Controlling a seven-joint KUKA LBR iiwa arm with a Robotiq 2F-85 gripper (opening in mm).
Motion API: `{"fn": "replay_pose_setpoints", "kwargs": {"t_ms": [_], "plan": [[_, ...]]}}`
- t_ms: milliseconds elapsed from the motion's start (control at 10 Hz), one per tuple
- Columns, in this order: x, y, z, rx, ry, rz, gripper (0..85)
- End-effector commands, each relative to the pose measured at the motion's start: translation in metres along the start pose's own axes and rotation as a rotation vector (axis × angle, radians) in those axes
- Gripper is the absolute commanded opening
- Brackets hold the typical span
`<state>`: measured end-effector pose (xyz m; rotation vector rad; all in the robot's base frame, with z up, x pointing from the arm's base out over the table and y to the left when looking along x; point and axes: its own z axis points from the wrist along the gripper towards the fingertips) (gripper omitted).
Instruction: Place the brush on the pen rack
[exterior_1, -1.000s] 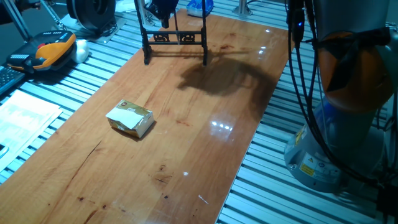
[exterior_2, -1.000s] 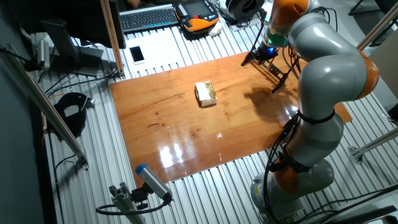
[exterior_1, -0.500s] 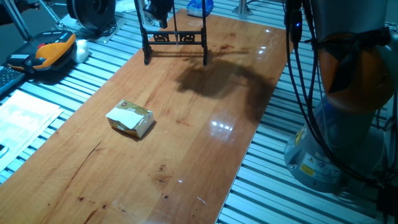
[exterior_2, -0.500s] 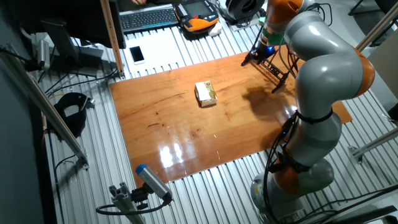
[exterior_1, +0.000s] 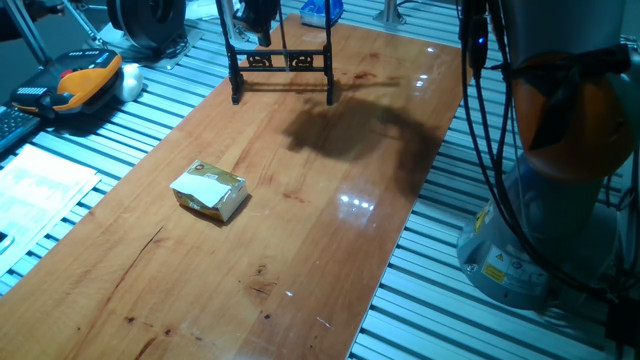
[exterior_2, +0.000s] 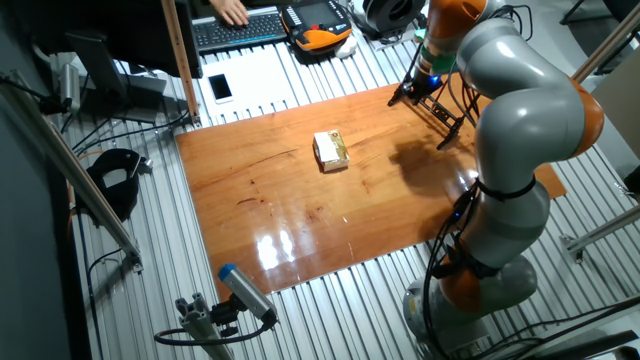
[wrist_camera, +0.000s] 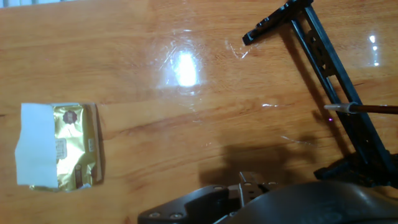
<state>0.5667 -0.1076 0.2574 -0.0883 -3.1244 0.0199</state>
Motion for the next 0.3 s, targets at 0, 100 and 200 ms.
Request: {"fn": "replay_pose_setpoints", "kwargs": {"t_ms": [0, 100, 200], "plan": [[0.0008, 0.0008, 0.0006, 0.002, 0.002, -0.002, 0.0], [0.0017, 0.0012, 0.0015, 0.006, -0.002, -0.002, 0.0], [0.0016, 0.0006, 0.0004, 0.008, -0.002, -0.002, 0.0]]}}
